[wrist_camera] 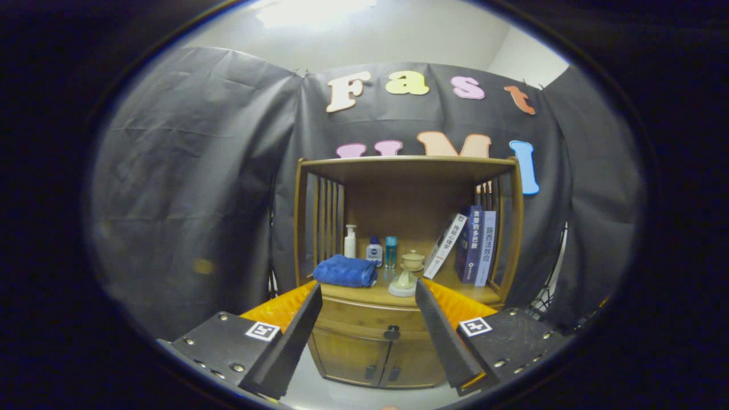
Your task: Pull open the drawer, take out the items inside it, and place them on the countertop above the cabinet.
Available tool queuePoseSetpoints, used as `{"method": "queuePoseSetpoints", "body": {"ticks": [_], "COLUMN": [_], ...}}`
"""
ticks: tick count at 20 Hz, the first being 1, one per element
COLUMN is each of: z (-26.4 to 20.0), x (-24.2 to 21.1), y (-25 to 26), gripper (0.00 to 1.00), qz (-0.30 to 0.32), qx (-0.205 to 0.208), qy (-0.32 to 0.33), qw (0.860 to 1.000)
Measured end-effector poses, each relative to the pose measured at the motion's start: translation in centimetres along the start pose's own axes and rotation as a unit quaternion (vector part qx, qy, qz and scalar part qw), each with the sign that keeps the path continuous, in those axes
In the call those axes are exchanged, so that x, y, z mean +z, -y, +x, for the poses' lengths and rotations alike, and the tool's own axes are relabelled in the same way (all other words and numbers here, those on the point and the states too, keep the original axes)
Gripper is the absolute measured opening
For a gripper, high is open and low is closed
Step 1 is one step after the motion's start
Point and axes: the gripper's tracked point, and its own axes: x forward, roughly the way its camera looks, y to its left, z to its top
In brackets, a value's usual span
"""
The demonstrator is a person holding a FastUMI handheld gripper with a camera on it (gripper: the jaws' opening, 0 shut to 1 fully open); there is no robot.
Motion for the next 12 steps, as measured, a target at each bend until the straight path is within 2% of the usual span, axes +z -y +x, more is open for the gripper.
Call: {"method": "queuePoseSetpoints", "body": {"ticks": [3, 8, 12], "z": [-1.3, -3.2, -4.0], "x": [2.0, 3.6, 4.0], "y": [-2.3, -0.9, -0.3], "gripper": [0.99, 0.99, 0.99], "qz": [0.013, -0.012, 0.003], "qx": [0.038, 0.019, 0.023], "qy": [0.016, 0.023, 0.012], "qw": [0.999, 0.999, 1.0]}}
